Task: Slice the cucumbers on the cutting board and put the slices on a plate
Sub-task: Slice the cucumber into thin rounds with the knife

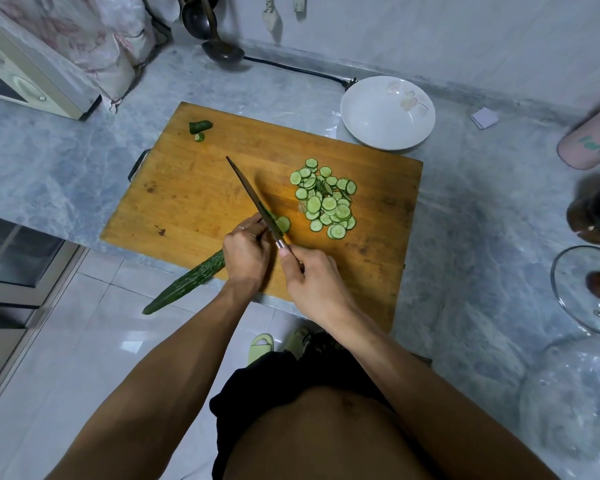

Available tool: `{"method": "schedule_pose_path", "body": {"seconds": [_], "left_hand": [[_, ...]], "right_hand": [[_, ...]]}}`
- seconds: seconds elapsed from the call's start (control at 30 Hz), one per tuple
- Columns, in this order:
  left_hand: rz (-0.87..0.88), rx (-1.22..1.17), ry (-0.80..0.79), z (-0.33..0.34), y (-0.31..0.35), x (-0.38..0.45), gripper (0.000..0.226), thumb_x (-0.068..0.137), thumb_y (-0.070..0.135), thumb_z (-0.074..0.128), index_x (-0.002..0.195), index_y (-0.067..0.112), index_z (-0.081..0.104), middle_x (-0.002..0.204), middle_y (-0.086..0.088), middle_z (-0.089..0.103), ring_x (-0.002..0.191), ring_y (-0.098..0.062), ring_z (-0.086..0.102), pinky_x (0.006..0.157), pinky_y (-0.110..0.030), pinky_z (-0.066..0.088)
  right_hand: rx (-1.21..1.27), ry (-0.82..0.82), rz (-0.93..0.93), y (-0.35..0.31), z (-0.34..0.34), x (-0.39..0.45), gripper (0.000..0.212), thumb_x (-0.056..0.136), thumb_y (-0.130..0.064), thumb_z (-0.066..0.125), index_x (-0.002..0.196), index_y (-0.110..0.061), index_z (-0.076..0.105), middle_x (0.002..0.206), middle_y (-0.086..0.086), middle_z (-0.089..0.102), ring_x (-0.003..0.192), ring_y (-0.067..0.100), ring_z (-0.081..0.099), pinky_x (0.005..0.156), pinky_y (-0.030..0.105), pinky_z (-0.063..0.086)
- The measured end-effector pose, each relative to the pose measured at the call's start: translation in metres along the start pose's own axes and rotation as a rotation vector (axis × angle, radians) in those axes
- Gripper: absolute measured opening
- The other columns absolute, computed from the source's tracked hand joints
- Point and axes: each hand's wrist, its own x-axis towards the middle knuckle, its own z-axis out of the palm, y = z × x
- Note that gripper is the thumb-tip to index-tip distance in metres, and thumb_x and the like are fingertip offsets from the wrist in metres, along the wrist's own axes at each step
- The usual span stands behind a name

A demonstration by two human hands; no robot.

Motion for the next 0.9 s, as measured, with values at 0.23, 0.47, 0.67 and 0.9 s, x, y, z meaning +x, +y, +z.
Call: {"method": "schedule_pose_path", "body": {"seconds": [0.23, 0.47, 0.67, 0.9], "left_hand": [[0.002, 0.005, -0.015, -0.001, 0.001, -0.001, 0.025, 0.078, 0.011, 0.050, 0.078, 0.002, 0.074, 0.090, -0.014, 0.073, 0.070, -0.032, 0.065, 0.057, -0.021, 0.038], [-0.024, 0.021, -0.043, -0.002, 0.002, 0.000, 0.031, 0.078, 0.014, 0.050, 0.090, 0.006, 0.077, 0.108, -0.006, 0.073, 0.081, -0.026, 0.070, 0.065, -0.027, 0.053], [-0.035, 0.015, -0.040, -0.003, 0.002, -0.001, 0.028, 0.082, 0.009, 0.057, 0.103, 0.007, 0.076, 0.117, -0.007, 0.070, 0.096, -0.023, 0.070, 0.085, -0.030, 0.056], [-0.027, 0.011, -0.032, -0.005, 0.003, 0.000, 0.027, 0.083, -0.003, 0.065, 0.106, 0.005, 0.074, 0.117, -0.009, 0.069, 0.100, -0.023, 0.068, 0.092, -0.016, 0.043]], "right_hand": [[-0.009, 0.005, 0.027, 0.006, 0.012, 0.009, 0.036, 0.106, -0.037, 0.040, 0.114, -0.013, 0.067, 0.062, -0.006, 0.045, 0.058, 0.019, 0.040, 0.060, 0.031, 0.036], [-0.064, 0.010, 0.017, 0.009, 0.012, 0.018, 0.038, 0.105, -0.040, 0.039, 0.111, -0.014, 0.066, 0.077, 0.010, 0.063, 0.078, 0.035, 0.059, 0.068, 0.046, 0.054], [-0.053, 0.013, 0.035, 0.015, 0.006, 0.023, 0.032, 0.104, -0.038, 0.043, 0.086, -0.021, 0.062, 0.058, -0.006, 0.042, 0.066, 0.027, 0.044, 0.060, 0.032, 0.035], [0.019, -0.002, 0.026, 0.022, -0.030, 0.028, 0.043, 0.106, -0.035, 0.043, 0.070, -0.013, 0.052, 0.056, 0.008, 0.051, 0.043, 0.007, 0.045, 0.042, 0.030, 0.036]]}}
